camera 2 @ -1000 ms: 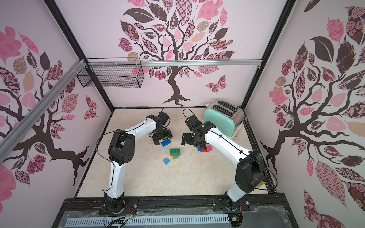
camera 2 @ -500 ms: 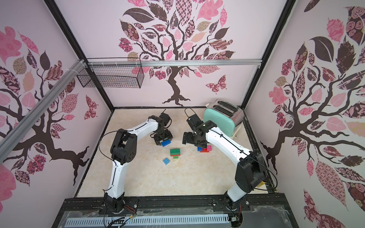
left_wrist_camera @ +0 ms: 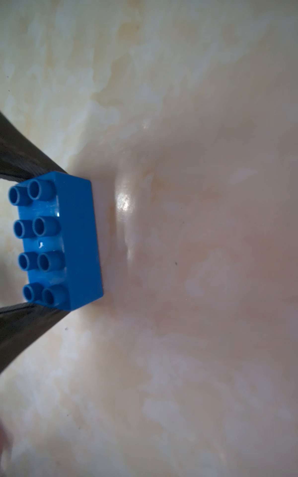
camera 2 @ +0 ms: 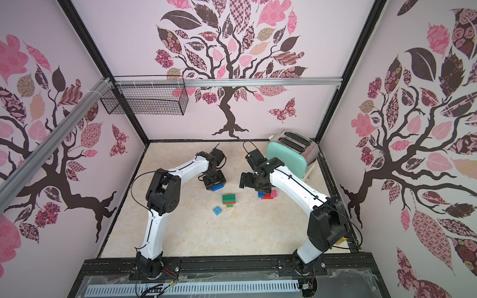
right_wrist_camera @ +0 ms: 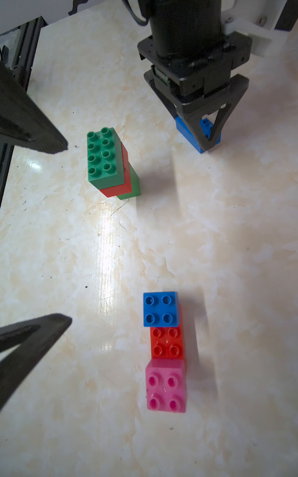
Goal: Assemble a carrot with lego
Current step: Pick up the lego brick from the center of the board, then assemble the lego brick with the lego brick.
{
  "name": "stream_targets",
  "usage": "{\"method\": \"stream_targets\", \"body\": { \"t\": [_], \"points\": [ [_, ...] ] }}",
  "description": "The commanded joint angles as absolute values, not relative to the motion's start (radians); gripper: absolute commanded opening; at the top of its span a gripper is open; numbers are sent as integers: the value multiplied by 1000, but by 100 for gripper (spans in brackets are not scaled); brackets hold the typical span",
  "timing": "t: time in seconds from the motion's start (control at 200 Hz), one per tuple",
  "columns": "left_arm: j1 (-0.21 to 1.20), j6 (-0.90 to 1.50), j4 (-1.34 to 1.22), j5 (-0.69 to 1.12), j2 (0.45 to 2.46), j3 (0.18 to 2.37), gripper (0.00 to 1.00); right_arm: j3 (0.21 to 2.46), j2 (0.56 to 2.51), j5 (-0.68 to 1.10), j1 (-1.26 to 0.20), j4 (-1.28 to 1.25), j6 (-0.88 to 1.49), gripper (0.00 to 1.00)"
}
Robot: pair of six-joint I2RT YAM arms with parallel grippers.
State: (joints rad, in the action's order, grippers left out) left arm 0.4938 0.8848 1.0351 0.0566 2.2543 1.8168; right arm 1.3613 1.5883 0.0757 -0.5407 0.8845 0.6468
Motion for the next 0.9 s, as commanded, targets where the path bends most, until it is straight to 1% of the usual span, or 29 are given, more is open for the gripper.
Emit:
{"method": "stream_targets", "body": {
  "t": [0.0, 0.08, 0.31, 0.515, 0.635, 0.76, 0.895],
  "points": [
    [496, 857, 1071, 0, 2249, 1831, 57, 1346, 1557, 75, -535, 891, 636, 100],
    [502, 836, 1088, -19, 2210, 1827, 54, 1338, 1547, 71, -534, 896, 634, 99],
    [543, 783, 1150, -93, 2037, 1793, 53, 1250, 1486, 125, -529, 840, 646, 100],
    [638, 810, 1204, -60, 1898, 1741, 52, 1136, 1412, 270, -482, 747, 655, 100],
    [708, 864, 1240, -8, 1876, 1733, 51, 1050, 1364, 374, -449, 680, 663, 99],
    [780, 895, 1254, -8, 1872, 1740, 51, 993, 1311, 445, -426, 650, 652, 99],
    [801, 913, 1281, 0, 1899, 1764, 51, 940, 1248, 507, -404, 626, 651, 99]
  ]
}}
